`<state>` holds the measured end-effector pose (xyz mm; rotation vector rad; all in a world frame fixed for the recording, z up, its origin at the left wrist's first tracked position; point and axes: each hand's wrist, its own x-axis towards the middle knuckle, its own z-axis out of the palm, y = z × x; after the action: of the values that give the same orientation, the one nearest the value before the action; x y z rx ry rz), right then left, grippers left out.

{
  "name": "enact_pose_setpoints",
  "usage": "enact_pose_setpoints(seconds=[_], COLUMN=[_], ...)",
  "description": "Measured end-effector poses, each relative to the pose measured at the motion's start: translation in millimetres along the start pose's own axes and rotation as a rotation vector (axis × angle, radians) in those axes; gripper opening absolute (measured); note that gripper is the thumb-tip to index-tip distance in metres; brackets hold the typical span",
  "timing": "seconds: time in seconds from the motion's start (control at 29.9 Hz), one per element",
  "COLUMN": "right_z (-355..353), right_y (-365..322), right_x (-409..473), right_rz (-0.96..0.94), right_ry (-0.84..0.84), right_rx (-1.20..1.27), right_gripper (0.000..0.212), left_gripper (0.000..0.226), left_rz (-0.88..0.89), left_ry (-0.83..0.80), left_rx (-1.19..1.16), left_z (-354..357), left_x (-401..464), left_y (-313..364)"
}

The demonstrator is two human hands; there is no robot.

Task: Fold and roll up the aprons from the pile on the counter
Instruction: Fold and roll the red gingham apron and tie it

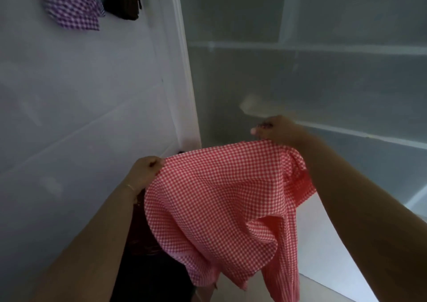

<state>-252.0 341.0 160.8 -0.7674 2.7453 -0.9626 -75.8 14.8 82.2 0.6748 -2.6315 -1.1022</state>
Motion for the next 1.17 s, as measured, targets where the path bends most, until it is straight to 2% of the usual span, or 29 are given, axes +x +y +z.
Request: enact_pose_setpoints(seconds=[0.07,0.1,0.17,0.23,0.37,0.47,0.54,0.57,0.67,0.77,0.84,0.94,1.0,1.1,1.17], right_z=[-1.8,-0.5,0.2,1.9,14.6,25.5,38.7,48.6,76.9,82.3,76.1,66.2,60.7,56.5,56.3], right_y=[-3.0,-4.0,-2.5,0.0,8.9,8.3,-5.6,-16.1,-48.1,-50.1,-40.9,-35.2,-32.9,-24.4,-18.3], right_x=[-1.6,0.3,2.3,4.9,11.3,17.2,15.7,14.6,3.8,-5.0,-2.8,0.1,1.5,4.1,7.0], right_rz=[0.049,0.058,0.068,0.072,0.131,0.266,0.252,0.184,-0.053,-0.091,-0.061,-0.103,-0.152,-0.148,-0.139], right_ry=[-0.237,-0.31,-0.376,-0.348,-0.133,0.072,0.148,0.107,-0.189,-0.383,-0.434,-0.521,-0.524,-0.394,-0.268], right_rx=[-0.102,-0.179,-0.236,-0.211,-0.06,-0.173,-0.214,-0.161,0.088,0.334,0.338,0.181,0.097,0.122,0.163], right_gripper=[0.045,0.055,0.06,0.051,0.026,0.025,0.032,0.035,0.033,0.032,0.04,0.044,0.039,0.034,0.03], left_gripper=[0.032,0.033,0.034,0.033,0.04,0.044,0.043,0.041,0.035,0.03,0.031,0.036,0.032,0.009,0.015], left_rz=[-0.007,-0.012,-0.008,-0.013,-0.054,-0.069,-0.02,0.027,0.176,0.205,0.193,0.189,0.198,0.236,0.284], left_ry=[0.015,0.025,0.028,0.019,-0.041,-0.067,-0.035,-0.026,-0.051,-0.079,-0.13,-0.193,-0.171,-0.11,-0.119], left_rx=[0.028,0.013,-0.035,-0.05,-0.157,-0.153,-0.084,-0.037,0.052,-0.066,-0.151,-0.162,-0.215,-0.278,-0.258], left_z=[5.6,6.9,8.6,9.0,13.6,26.1,41.7,49.4,69.6,75.4,75.5,79.1,80.7,77.6,72.6], left_x=[-8.2,-11.8,-17.1,-22.1,-27.1,-24.9,-21.6,-21.0,-17.9,-13.8,-13.6,-14.6,-17.4,-18.5,-20.6], left_y=[-8.1,-11.9,-13.4,-13.0,-15.4,-7.7,14.1,30.3,81.1,104.6,107.5,104.6,103.6,100.8,96.7])
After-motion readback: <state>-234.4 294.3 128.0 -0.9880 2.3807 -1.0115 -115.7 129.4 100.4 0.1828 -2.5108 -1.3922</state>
